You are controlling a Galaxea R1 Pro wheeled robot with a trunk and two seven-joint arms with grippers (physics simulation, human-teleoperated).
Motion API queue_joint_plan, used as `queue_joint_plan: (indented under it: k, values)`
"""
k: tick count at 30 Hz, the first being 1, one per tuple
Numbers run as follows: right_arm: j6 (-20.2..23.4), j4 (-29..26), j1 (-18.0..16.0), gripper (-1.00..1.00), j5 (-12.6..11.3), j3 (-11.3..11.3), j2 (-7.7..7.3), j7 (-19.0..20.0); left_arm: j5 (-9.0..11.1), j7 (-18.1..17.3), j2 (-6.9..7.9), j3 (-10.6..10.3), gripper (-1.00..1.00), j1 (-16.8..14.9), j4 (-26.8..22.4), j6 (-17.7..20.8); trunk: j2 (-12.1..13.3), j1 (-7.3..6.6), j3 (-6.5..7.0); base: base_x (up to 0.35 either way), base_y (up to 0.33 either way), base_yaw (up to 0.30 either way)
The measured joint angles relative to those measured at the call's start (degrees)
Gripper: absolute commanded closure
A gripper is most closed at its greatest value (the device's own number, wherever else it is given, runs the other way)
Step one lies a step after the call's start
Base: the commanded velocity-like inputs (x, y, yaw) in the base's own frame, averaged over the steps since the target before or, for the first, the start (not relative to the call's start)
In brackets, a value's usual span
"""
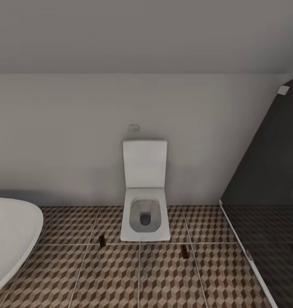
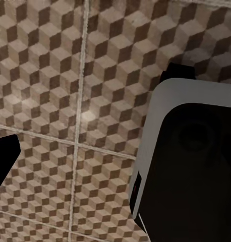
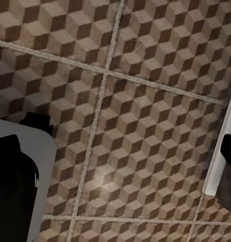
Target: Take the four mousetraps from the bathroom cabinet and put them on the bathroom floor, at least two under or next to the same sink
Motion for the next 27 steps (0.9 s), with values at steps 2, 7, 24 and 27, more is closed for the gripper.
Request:
queue_joint_plan:
  k: [2, 7, 24, 27]
  values:
    - [0.0, 0.0, 0.0, -1.00, 0.0, 0.0, 0.01, 0.0, 0.0, 0.0, 0.01, 0.0, -1.00, 0.0, 0.0, 0.0, 0.0, 0.00, 0.18, 0.000, 0.000, 0.000]
    - [0.0, 0.0, 0.0, -1.00, 0.0, 0.0, 0.02, 0.0, 0.0, 0.0, 0.02, 0.0, -1.00, 0.0, 0.0, 0.0, 0.0, 0.00, 0.64, 0.000, 0.000, 0.000]
    - [-0.1, 0.0, 0.0, -1.00, 0.1, 0.1, 0.11, 0.0, 0.0, 0.0, -0.05, -0.1, -1.00, 0.0, -0.3, 0.0, 0.0, 0.00, 2.22, 0.000, 0.000, 0.000]
    - [0.0, 0.0, 0.0, -1.00, 0.0, 0.1, 0.13, 0.0, 0.0, 0.0, -0.06, -0.1, -1.00, 0.0, -0.3, 0.0, 0.0, 0.00, 2.50, 0.000, 0.000, -0.007]
